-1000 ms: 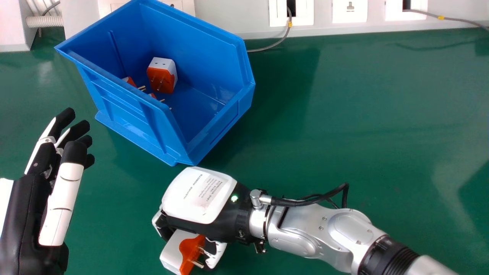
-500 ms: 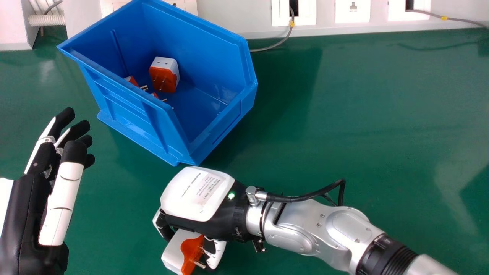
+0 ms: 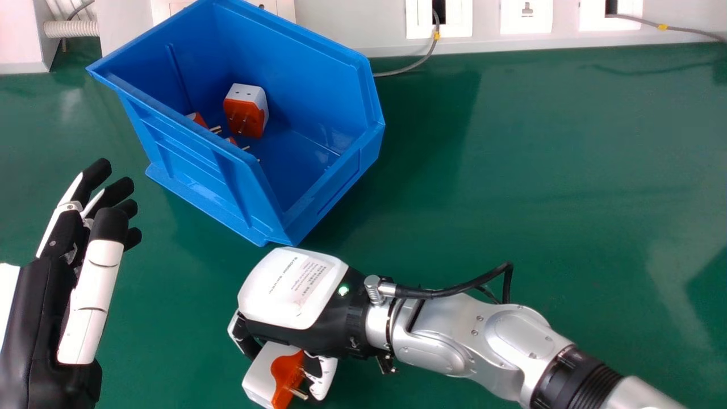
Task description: Pick all objects and put in blue box
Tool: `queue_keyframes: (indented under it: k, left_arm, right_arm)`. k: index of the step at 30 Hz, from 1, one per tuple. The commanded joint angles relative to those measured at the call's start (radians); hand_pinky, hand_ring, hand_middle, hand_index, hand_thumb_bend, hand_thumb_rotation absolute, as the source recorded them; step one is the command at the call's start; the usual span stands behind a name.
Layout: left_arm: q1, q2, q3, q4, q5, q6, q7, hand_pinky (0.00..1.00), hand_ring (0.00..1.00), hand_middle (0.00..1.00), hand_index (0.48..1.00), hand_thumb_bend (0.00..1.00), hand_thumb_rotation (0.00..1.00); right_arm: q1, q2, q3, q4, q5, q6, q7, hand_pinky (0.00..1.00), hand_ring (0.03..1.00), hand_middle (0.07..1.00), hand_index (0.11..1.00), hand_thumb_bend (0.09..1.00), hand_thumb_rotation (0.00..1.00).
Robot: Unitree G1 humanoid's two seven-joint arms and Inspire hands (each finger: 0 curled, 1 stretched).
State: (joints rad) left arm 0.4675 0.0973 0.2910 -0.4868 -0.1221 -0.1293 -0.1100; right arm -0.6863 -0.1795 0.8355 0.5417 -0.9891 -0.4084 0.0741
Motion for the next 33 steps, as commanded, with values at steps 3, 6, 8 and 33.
queue_keyframes:
  k: [3, 6, 8, 33]
  left_arm:
    - [-0.005, 0.011, 0.020, -0.004, -0.014, -0.019, -0.004, 0.83, 0.87, 0.88, 0.906, 0.75, 0.88]
    - [-0.005, 0.009, 0.017, -0.009, -0.005, -0.015, 0.001, 0.83, 0.87, 0.88, 0.906, 0.75, 0.88]
    - [-0.006, 0.009, 0.016, -0.009, -0.002, -0.015, 0.002, 0.83, 0.87, 0.88, 0.906, 0.76, 0.88]
    - [-0.039, 0.033, 0.033, 0.011, 0.000, -0.011, -0.003, 0.83, 0.89, 0.89, 0.906, 0.78, 0.88]
  right_arm:
    - [0.034, -0.015, -0.040, -0.114, 0.030, 0.028, 0.041, 0.05, 0.084, 0.472, 0.472, 0.531, 0.00]
    - [0.064, -0.030, -0.071, -0.196, 0.052, 0.050, 0.082, 0.06, 0.088, 0.471, 0.473, 0.530, 0.00]
    - [0.084, -0.039, -0.092, -0.252, 0.066, 0.065, 0.110, 0.07, 0.097, 0.471, 0.474, 0.530, 0.00]
    - [0.413, -0.159, -0.342, -0.765, 0.203, 0.141, 0.185, 0.32, 0.388, 0.515, 0.488, 0.504, 0.00]
